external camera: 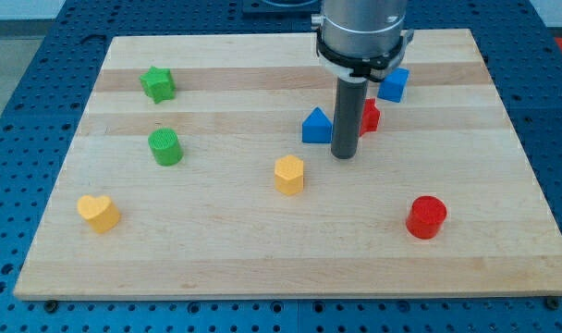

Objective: Move the blue triangle a bit top center

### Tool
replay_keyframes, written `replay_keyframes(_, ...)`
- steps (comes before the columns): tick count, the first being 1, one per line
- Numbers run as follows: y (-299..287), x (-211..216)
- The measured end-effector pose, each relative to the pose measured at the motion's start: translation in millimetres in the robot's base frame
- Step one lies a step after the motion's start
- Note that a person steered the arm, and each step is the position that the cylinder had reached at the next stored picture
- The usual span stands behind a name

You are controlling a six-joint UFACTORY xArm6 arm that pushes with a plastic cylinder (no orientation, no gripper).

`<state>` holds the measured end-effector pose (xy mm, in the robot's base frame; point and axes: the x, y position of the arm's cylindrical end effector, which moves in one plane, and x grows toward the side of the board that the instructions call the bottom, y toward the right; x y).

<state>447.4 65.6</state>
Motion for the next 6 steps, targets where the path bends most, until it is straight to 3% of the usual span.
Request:
replay_keyframes(2, -13.6, 0.5)
replay_keyframes(6, -15.6, -89.5)
